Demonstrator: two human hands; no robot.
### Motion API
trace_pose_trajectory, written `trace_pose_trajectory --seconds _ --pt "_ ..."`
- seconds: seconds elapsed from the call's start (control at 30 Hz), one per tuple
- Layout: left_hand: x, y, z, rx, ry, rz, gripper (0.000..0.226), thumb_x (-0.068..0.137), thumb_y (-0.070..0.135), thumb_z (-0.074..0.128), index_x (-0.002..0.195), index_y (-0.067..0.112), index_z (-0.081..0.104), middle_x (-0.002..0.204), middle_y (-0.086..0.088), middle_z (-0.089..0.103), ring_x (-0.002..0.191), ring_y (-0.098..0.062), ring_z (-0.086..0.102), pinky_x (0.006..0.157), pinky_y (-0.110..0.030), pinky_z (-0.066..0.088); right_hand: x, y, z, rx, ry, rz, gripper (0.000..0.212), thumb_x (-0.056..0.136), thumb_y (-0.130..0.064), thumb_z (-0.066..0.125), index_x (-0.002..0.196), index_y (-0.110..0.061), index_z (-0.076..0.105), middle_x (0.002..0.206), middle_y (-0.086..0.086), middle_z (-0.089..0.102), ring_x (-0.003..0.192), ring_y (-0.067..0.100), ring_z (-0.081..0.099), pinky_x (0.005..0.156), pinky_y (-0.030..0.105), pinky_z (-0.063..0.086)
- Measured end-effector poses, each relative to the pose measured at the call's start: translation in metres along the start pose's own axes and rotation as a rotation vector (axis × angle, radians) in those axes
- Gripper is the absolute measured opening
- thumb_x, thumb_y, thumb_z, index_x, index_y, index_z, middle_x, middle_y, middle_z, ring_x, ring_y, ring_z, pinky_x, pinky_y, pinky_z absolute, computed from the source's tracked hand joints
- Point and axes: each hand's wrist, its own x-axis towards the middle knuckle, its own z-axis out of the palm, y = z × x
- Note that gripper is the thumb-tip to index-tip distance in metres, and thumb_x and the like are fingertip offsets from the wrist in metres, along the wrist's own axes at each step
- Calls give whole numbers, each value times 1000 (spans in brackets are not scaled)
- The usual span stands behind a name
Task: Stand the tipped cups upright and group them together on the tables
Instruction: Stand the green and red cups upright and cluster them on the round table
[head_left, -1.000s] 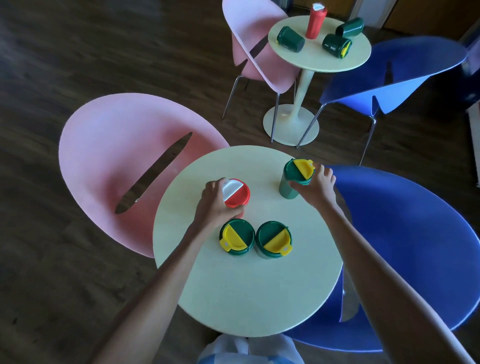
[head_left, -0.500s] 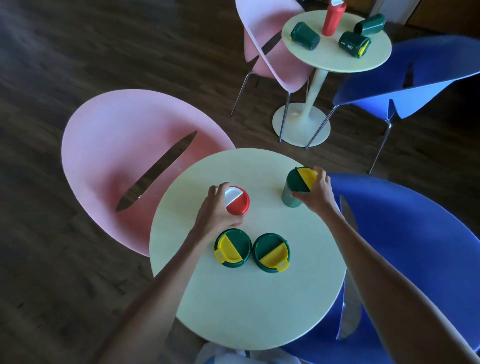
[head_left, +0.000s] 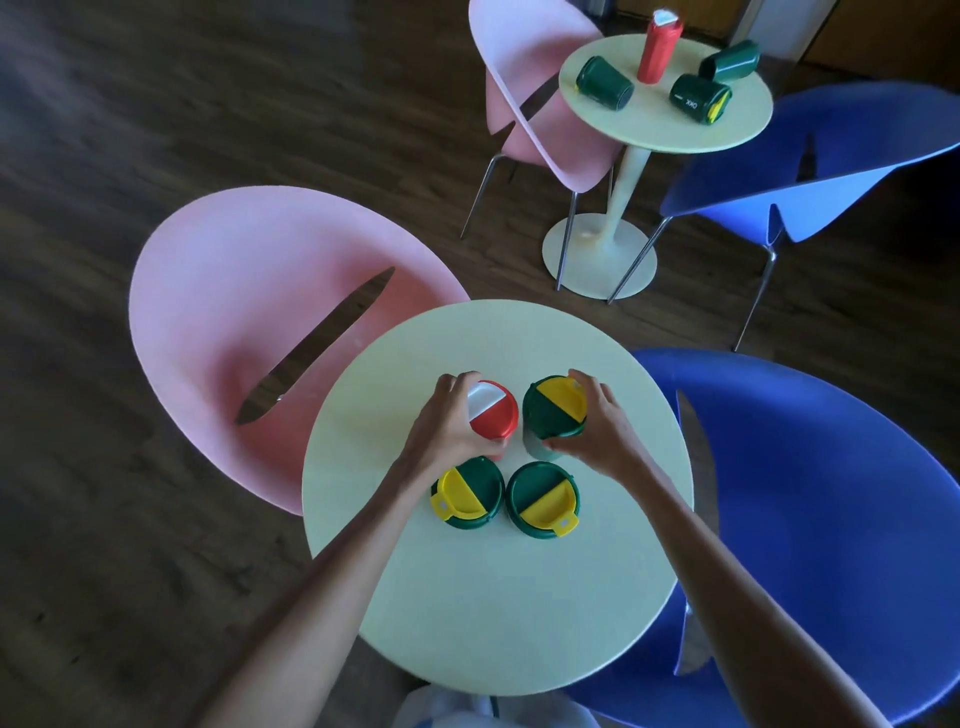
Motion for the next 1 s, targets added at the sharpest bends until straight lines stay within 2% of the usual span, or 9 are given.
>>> trace_pose_trajectory --seconds 0.27,0.47,0.73,1.0 --pt "-8 1 8 6 12 -18 90 55 41 86 129 29 38 122 -2 43 106 -23 54 78 -35 52 -8 3 7 35 -31 49 101 61 -19 87 143 -23 28 143 10 37 129 28 40 89 26 37" --pt "-8 3 13 19 6 -20 90 56 41 85 130 28 35 124 -6 40 108 -27 53 80 -42 54 -7 3 4 39 -77 75 101 65 -25 86 144 -25 24 146 9 33 130 28 38 94 31 40" --pt "-6 -2 6 22 11 1 89 56 37 85 131 26 38 124 -5 42 107 -25 53 79 -37 53 -4 0 10 33 -24 56 97 63 -27 86 142 -22 31 142 9 40 127 27 41 90 26 36" --pt "-5 -10 6 24 2 8 90 56 38 85 132 28 37 125 -5 41 108 -24 53 80 -38 53 -7 -1 14 25 -29 52 97 65 -27 85 144 -23 28 144 9 39 128 26 41 90 26 36"
